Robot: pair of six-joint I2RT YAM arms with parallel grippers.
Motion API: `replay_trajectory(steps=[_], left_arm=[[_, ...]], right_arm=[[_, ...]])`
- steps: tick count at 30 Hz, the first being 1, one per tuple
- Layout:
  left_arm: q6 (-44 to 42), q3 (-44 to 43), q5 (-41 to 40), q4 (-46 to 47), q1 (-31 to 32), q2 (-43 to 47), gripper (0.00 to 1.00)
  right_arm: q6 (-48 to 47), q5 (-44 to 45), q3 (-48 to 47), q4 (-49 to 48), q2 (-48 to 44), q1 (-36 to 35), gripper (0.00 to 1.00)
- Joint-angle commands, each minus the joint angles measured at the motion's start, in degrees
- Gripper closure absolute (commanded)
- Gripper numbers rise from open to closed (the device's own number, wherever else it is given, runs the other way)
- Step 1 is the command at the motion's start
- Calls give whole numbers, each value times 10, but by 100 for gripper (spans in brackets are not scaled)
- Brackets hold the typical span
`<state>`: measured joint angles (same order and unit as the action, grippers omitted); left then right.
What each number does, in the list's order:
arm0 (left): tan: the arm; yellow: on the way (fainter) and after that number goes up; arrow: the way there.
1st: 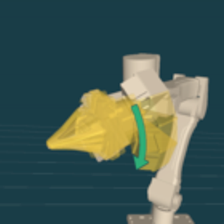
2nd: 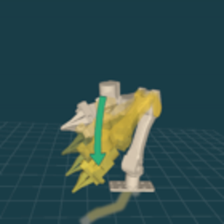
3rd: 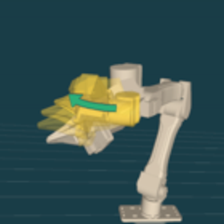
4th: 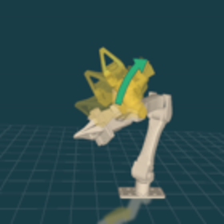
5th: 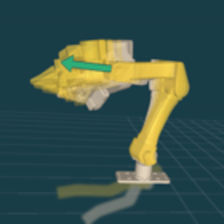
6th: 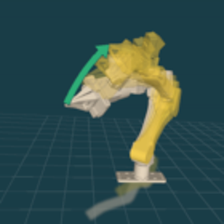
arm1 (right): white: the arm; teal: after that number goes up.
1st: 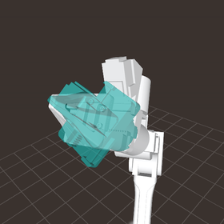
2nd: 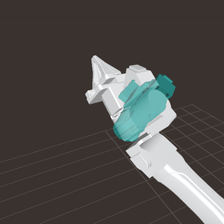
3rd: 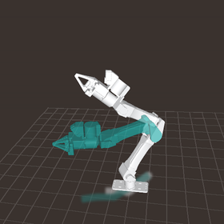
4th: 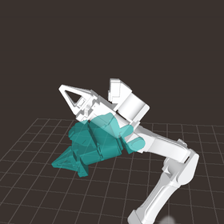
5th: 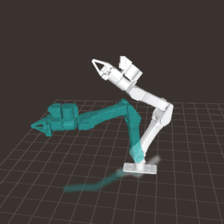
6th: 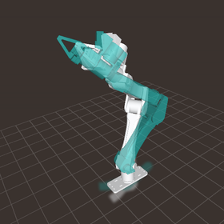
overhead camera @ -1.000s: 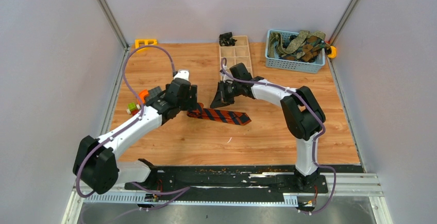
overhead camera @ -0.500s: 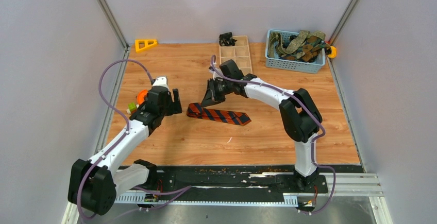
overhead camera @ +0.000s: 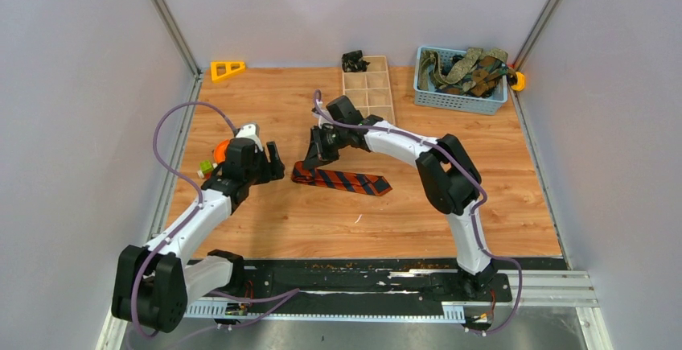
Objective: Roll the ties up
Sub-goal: Roll the tie at the center of the board.
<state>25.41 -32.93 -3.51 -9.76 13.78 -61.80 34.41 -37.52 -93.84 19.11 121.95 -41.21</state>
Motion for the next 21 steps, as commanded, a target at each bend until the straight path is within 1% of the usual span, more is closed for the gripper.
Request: replay_trajectory(steps=[1, 6, 15, 21], left_arm=[[5, 8, 17, 39, -4, -2, 21], [2, 7, 18, 40, -5, -9, 21], [2, 7, 31, 51, -6, -17, 21], [0, 11, 79, 73, -5, -30, 21]], right_arm=[[-2, 4, -32, 2, 20, -1, 99], [-12, -2, -45, 18, 43, 0, 99], [-18, -4, -24, 14, 39, 5, 99], [-17, -7, 3, -2, 35, 16, 100]])
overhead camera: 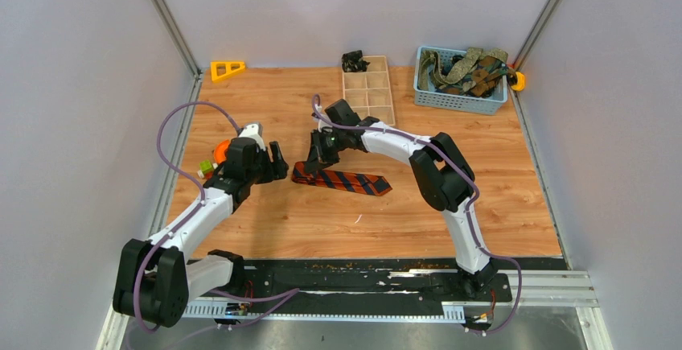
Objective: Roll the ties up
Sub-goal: Roll the tie at the center of the board.
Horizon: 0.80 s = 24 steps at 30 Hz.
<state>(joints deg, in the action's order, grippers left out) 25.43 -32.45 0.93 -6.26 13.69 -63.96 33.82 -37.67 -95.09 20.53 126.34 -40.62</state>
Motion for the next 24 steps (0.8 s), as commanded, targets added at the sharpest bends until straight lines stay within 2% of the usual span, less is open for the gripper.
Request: replay_trajectory(steps=[1, 12, 24], left_arm=[[-1, 5, 40, 39, -4, -12, 20], [-4, 2, 126, 86, -5, -61, 16], [5, 8, 194, 160, -4, -128, 18]], right_arm=[[-10, -6, 19, -18, -10, 12, 100], [-9, -11, 61, -41, -16, 25, 100], [-9, -14, 85, -54, -21, 34, 100]])
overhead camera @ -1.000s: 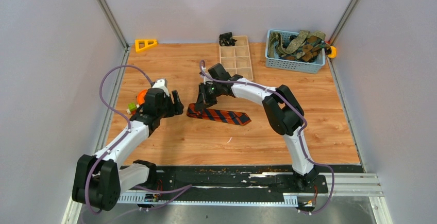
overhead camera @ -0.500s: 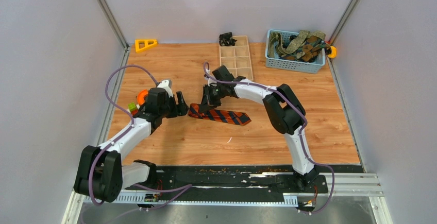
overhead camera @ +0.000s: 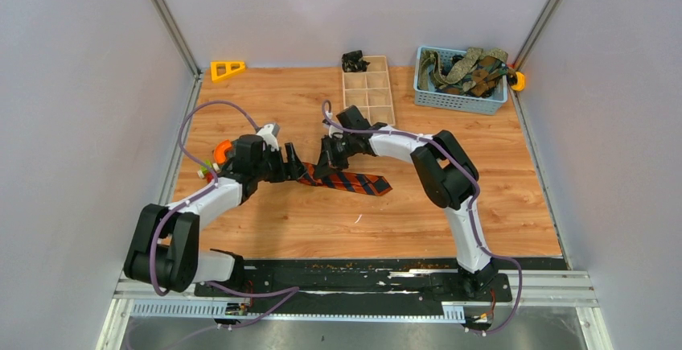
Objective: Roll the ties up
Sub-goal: Roll the tie at the center of the board.
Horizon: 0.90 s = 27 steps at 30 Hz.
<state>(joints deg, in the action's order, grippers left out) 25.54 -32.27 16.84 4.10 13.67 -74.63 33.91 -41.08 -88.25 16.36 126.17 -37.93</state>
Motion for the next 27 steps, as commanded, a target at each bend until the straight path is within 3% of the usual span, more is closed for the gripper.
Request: replay_trajectory(steps=[1, 14, 27], left_arm=[[5, 6, 42, 65, -4, -29, 18], [23, 15, 85, 143, -4, -98, 27], [29, 15, 100, 164, -4, -126, 34]], right_arm=[[-9, 20, 18, -12, -19, 8, 100], [-11, 19, 28, -13, -23, 15, 100], [-12, 16, 28, -13, -17, 19, 100]])
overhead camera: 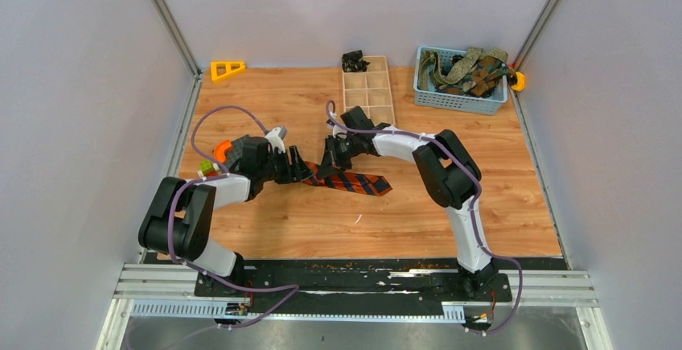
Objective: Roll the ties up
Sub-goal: Roll the tie at the center of the board.
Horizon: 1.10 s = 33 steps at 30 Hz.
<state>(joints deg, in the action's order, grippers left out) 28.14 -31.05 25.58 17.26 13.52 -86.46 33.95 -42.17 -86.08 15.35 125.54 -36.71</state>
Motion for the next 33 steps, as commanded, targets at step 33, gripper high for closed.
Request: replay_trajectory(steps=[33], left_arm=[[3, -46, -120, -120, 45, 26, 68]], right_arm=[[-5, 17, -27, 7, -26, 9, 100]])
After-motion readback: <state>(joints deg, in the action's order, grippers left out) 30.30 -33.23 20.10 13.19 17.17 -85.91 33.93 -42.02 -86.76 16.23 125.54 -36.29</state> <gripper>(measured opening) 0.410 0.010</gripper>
